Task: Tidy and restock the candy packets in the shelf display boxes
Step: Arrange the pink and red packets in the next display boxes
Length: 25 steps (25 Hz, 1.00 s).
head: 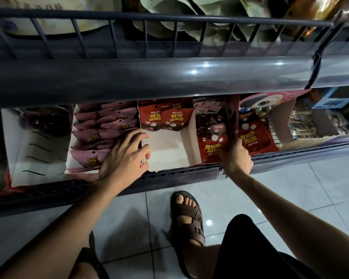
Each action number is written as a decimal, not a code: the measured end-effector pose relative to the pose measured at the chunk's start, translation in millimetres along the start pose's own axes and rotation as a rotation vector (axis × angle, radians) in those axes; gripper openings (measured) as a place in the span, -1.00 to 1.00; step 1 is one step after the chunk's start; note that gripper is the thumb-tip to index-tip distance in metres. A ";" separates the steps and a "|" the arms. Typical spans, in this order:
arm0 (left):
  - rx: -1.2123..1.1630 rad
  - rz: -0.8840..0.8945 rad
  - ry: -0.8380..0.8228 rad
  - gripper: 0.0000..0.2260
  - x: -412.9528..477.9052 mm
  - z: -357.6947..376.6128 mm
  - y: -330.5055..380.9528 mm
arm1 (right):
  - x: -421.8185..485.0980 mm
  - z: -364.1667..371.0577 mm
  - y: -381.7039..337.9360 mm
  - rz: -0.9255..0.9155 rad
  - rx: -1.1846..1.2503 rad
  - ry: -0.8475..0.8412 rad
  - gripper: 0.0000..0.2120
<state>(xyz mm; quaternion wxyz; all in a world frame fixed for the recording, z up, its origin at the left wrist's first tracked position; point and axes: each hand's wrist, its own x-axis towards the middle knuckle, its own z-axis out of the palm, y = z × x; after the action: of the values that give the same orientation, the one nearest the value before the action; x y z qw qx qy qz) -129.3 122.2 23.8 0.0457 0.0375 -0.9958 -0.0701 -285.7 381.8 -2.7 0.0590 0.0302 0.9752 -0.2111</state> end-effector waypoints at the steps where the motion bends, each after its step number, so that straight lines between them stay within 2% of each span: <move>1: -0.002 0.001 -0.001 -0.84 0.0 -0.2 -0.1 | 1.0 0.4 2.7 -0.025 0.029 0.020 -0.56; 3: 0.005 0.002 -0.002 -0.84 0.0 -0.3 -0.1 | 2.1 2.9 11.3 -0.091 0.086 0.016 -0.57; 7: 0.003 -0.001 0.003 -0.84 -0.1 -0.5 -0.9 | -3.2 4.9 21.1 -0.148 0.260 -0.121 -0.71; 12: 0.002 0.002 0.001 -0.82 0.0 -1.8 0.2 | -21.4 -29.2 5.3 -0.207 0.515 0.101 -0.84; 14: 0.010 0.000 0.003 -0.81 0.0 -1.9 0.5 | -27.2 -49.5 -9.1 -0.350 0.521 0.186 -0.88; 18: 0.017 -0.003 0.006 -0.83 0.8 -2.6 0.9 | -27.8 -65.0 -53.0 -0.754 0.336 0.134 -0.85; 21: 0.028 0.003 0.014 -0.85 0.8 -1.9 -0.2 | -27.1 -34.1 -87.0 -1.069 -0.059 0.092 -0.75; 23: 0.032 0.007 0.021 -0.87 0.3 -0.3 -1.0 | -24.9 -10.2 -101.5 -1.132 -0.327 -0.003 -0.63; 25: 0.026 -0.004 0.027 -0.88 0.7 2.4 -2.8 | -18.9 6.0 -111.3 -1.125 -0.479 -0.135 -0.59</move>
<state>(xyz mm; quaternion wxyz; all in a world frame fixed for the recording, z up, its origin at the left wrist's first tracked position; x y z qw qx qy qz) -130.0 119.7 21.1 0.0586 0.0412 -0.9958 -0.0567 -275.6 277.5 39.7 0.0053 -0.5164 0.8562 0.0134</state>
